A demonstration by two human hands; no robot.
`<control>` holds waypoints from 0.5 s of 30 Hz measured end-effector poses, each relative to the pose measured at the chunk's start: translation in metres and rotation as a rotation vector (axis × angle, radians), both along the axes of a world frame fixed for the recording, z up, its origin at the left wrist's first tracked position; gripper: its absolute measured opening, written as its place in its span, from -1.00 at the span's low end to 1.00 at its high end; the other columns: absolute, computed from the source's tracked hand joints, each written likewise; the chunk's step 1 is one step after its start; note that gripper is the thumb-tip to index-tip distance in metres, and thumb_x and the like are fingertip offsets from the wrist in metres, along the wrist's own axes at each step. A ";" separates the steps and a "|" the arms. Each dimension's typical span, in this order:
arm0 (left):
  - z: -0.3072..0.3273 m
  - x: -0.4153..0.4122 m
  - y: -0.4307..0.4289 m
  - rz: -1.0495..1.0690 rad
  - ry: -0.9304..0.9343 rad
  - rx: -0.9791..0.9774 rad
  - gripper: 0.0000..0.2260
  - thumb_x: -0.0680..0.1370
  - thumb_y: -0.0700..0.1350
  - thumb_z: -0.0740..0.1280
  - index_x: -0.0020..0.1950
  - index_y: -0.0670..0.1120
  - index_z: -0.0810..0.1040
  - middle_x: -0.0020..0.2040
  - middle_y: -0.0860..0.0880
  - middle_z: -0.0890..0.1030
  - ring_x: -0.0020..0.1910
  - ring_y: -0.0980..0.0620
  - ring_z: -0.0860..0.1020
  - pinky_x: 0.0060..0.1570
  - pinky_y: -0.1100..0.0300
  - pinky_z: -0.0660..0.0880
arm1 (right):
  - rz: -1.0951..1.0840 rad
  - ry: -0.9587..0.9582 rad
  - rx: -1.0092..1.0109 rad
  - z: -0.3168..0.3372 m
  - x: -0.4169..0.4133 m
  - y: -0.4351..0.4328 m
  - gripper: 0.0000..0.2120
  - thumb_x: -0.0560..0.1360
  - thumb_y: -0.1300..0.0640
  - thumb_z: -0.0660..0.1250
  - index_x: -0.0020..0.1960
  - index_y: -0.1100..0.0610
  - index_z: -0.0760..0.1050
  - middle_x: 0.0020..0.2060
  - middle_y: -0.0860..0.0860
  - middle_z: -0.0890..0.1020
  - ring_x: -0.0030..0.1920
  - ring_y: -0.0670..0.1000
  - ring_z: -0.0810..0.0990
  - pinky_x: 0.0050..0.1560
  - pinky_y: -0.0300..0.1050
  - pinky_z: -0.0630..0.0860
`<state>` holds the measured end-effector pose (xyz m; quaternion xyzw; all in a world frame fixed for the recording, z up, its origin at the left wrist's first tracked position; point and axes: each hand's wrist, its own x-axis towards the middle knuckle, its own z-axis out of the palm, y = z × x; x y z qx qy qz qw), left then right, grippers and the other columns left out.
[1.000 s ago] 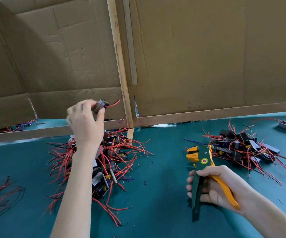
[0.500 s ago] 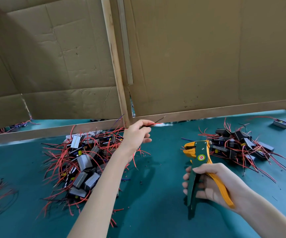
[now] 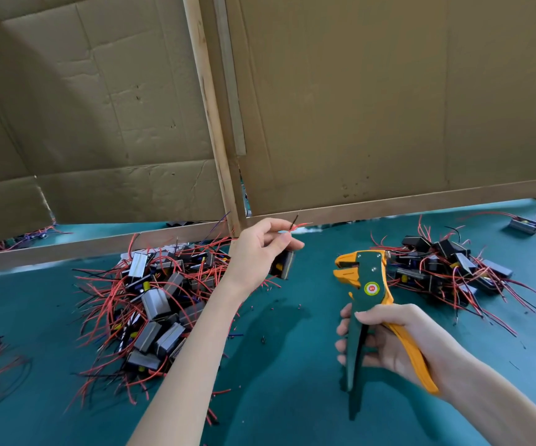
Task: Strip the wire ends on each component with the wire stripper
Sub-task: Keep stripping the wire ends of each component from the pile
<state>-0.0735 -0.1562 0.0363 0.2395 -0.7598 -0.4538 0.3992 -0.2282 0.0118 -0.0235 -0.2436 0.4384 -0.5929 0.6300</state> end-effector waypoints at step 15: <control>-0.002 -0.002 0.001 -0.032 0.011 0.056 -0.91 0.51 -0.27 0.40 -0.13 -0.10 0.56 -0.26 0.00 0.64 -0.25 0.13 0.58 -0.12 0.30 0.50 | -0.039 0.007 -0.054 0.002 0.001 -0.001 -0.66 0.24 0.28 0.36 0.00 0.36 0.53 -0.21 0.31 0.61 -0.25 0.32 0.64 -0.22 0.20 0.61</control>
